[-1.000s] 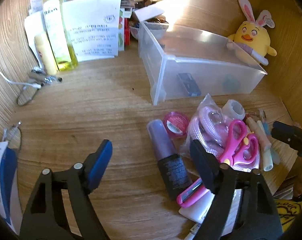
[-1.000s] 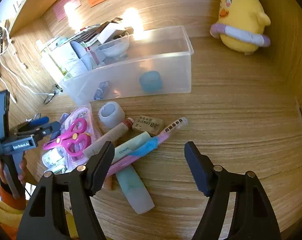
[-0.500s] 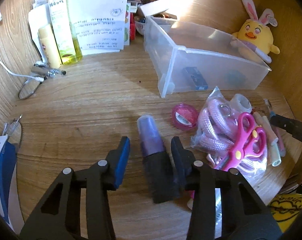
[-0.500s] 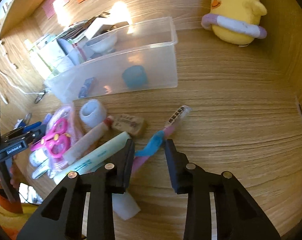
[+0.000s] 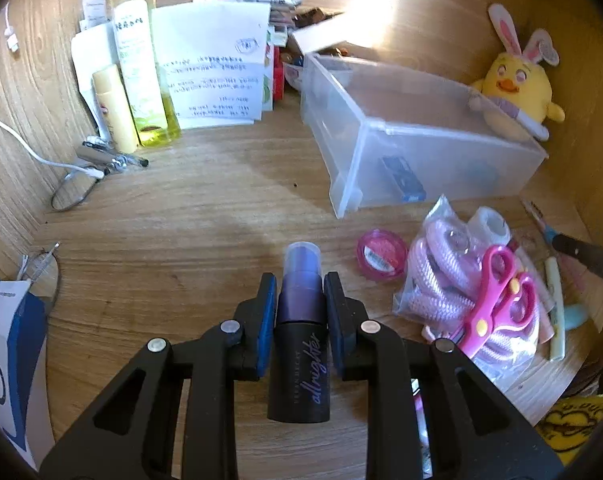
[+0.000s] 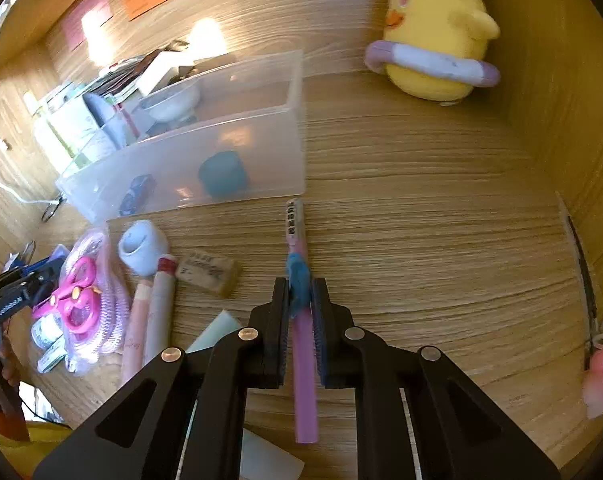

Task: Organize objects
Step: 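Place the black bottle into the clear box with the left tool while the right tool drops the marker in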

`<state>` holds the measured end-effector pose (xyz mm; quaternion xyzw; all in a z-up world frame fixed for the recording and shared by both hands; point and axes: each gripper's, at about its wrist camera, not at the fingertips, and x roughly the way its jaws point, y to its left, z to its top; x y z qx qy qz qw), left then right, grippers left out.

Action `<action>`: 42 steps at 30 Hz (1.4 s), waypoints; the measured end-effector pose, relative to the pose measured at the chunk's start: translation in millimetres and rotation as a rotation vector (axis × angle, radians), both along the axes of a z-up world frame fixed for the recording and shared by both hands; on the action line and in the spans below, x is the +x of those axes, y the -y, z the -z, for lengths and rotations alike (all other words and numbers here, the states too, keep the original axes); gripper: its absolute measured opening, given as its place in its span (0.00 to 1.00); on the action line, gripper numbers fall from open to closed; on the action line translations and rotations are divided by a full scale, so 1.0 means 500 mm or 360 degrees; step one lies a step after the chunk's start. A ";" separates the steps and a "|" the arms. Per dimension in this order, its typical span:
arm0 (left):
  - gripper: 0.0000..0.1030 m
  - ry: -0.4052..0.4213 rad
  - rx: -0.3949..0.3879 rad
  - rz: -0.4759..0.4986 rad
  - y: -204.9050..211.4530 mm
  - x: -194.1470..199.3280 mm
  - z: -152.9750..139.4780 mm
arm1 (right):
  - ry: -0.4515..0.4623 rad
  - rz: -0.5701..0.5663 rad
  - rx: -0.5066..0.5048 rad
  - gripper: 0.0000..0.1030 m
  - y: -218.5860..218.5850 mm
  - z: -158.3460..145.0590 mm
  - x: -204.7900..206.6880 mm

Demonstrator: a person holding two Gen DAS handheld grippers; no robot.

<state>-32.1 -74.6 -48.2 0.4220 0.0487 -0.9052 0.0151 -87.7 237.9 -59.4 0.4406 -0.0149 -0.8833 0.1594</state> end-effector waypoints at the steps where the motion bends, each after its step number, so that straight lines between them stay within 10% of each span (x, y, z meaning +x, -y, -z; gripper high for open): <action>1: 0.23 -0.0015 0.0001 -0.0003 0.002 0.000 -0.007 | -0.0003 0.0009 -0.0001 0.10 -0.006 -0.002 -0.002; 26: 0.23 -0.0364 0.0096 0.0115 -0.040 -0.074 -0.176 | -0.0512 -0.0034 -0.0115 0.10 -0.019 -0.215 0.013; 42: 0.23 -0.0099 0.0147 0.0263 -0.081 -0.199 -0.114 | -0.0350 -0.0376 -0.0186 0.10 0.106 -0.167 -0.095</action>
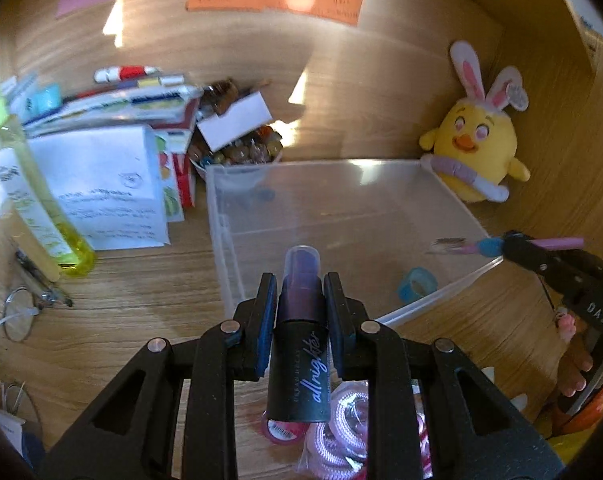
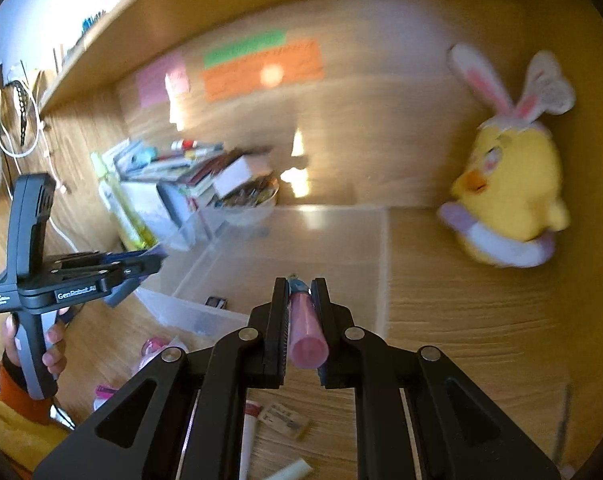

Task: Organize objects
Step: 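Place the black bottle into the clear box with the left tool while the right tool drops the marker in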

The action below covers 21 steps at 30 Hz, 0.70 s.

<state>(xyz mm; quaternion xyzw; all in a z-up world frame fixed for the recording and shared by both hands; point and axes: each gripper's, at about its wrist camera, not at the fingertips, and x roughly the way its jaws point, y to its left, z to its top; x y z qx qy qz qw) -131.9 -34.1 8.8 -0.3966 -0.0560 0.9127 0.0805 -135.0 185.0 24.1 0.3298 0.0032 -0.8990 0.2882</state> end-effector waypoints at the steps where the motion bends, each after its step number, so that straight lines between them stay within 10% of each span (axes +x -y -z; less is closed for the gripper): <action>1: 0.23 -0.0001 -0.0006 0.0000 -0.001 -0.004 0.002 | 0.0018 -0.0017 0.0002 0.10 0.006 0.007 -0.006; 14: 0.26 0.0027 -0.0079 0.0047 -0.024 -0.031 0.015 | 0.0209 -0.0165 0.0084 0.11 0.066 0.071 -0.074; 21: 0.55 -0.0054 -0.0099 0.0034 -0.025 0.003 -0.011 | 0.0057 -0.0029 0.0173 0.60 0.045 0.046 -0.056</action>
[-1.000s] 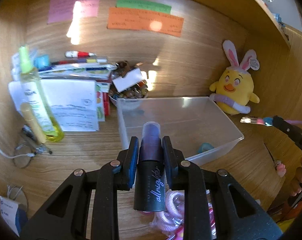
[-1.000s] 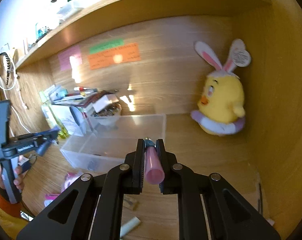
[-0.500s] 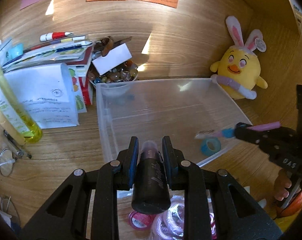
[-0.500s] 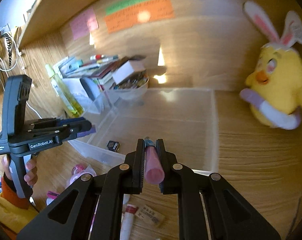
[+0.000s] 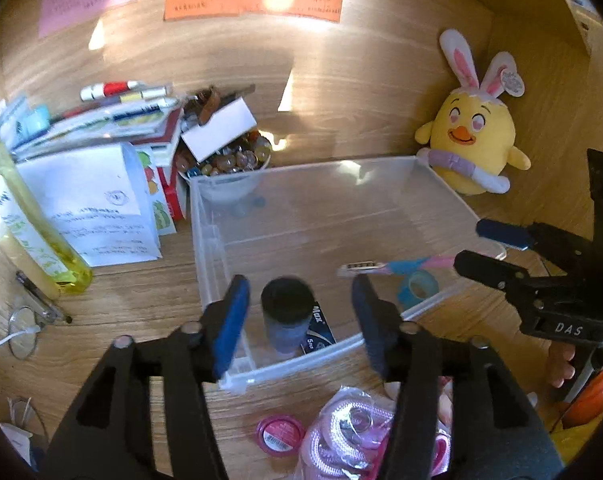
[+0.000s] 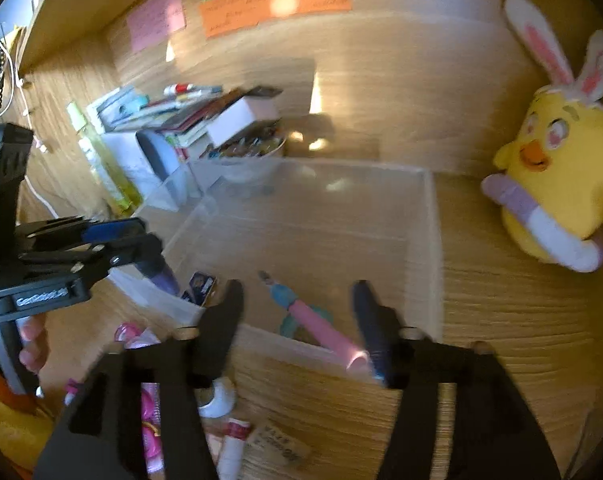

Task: Organize objects
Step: 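Place the black bottle into the clear box with the left tool while the right tool drops the marker in, then grasp the pink scissors with the left tool while the right tool grasps the pale teal tube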

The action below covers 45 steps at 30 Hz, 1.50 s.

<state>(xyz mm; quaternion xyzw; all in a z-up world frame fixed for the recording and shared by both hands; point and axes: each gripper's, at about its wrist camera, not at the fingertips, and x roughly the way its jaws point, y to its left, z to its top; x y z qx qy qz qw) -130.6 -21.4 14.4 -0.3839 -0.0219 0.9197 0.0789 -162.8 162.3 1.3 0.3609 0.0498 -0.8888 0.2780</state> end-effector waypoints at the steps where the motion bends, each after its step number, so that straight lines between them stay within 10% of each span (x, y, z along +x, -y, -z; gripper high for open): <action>1: 0.58 -0.0011 -0.0011 -0.0001 -0.001 0.005 -0.004 | -0.0021 0.0007 0.0012 0.60 -0.001 -0.005 0.003; 9: 0.84 -0.0090 -0.0067 -0.0038 0.004 0.080 -0.025 | -0.0150 0.0048 0.0034 0.75 -0.036 -0.045 0.061; 26: 0.86 0.0144 -0.0063 0.0062 -0.014 0.212 0.087 | -0.0038 -0.0011 0.0128 0.78 -0.116 0.042 0.225; 35: 0.56 0.0206 -0.0023 0.0191 -0.036 0.239 0.108 | 0.0108 -0.0089 0.0147 0.77 -0.147 0.100 0.278; 45: 0.34 0.0176 -0.0143 0.0251 -0.062 0.251 0.105 | 0.0185 -0.0120 0.0167 0.34 -0.150 0.129 0.287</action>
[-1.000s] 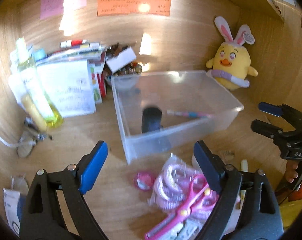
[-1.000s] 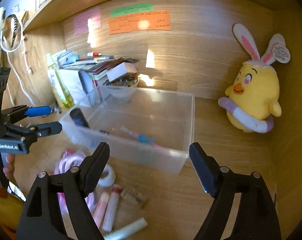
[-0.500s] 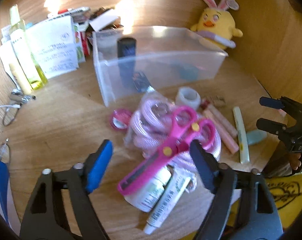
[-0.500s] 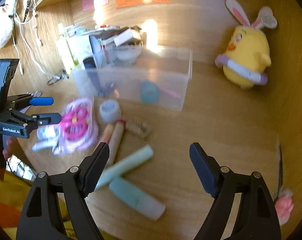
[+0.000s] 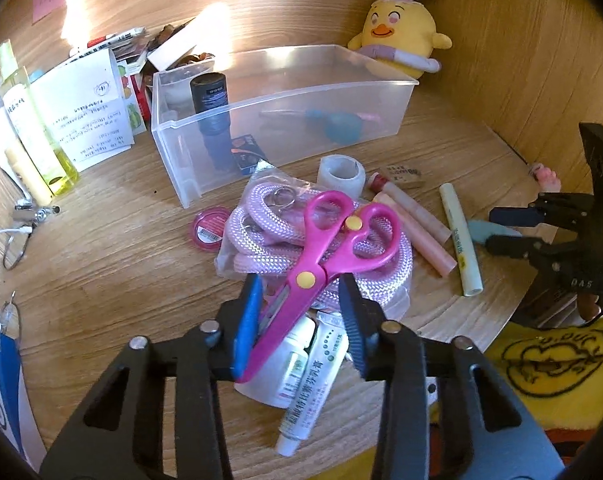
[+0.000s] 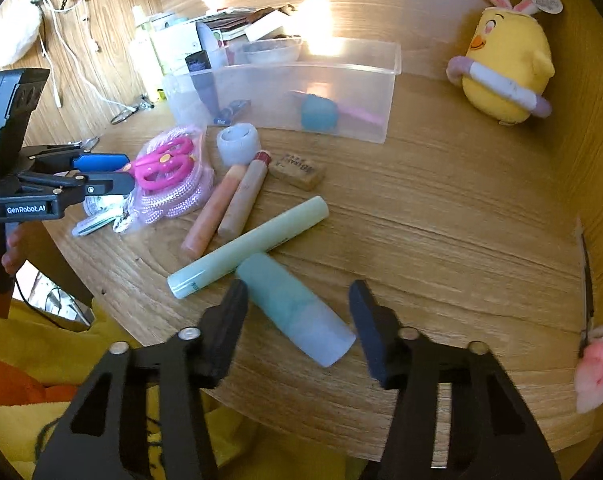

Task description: Organize objects

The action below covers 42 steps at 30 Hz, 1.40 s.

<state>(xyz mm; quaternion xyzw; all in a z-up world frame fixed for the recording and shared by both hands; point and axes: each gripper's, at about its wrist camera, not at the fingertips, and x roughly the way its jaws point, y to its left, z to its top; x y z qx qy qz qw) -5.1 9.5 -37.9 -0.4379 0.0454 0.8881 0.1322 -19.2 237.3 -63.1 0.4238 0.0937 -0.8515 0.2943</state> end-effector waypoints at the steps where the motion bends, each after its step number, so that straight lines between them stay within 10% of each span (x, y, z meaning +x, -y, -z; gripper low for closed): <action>1: 0.32 -0.0002 0.0000 -0.0003 0.000 -0.002 0.001 | -0.0001 0.0005 0.0002 0.31 0.001 -0.001 -0.001; 42: 0.02 -0.0373 0.0102 -0.0042 0.014 -0.071 -0.155 | -0.0261 0.0198 -0.0395 0.22 0.015 -0.159 -0.138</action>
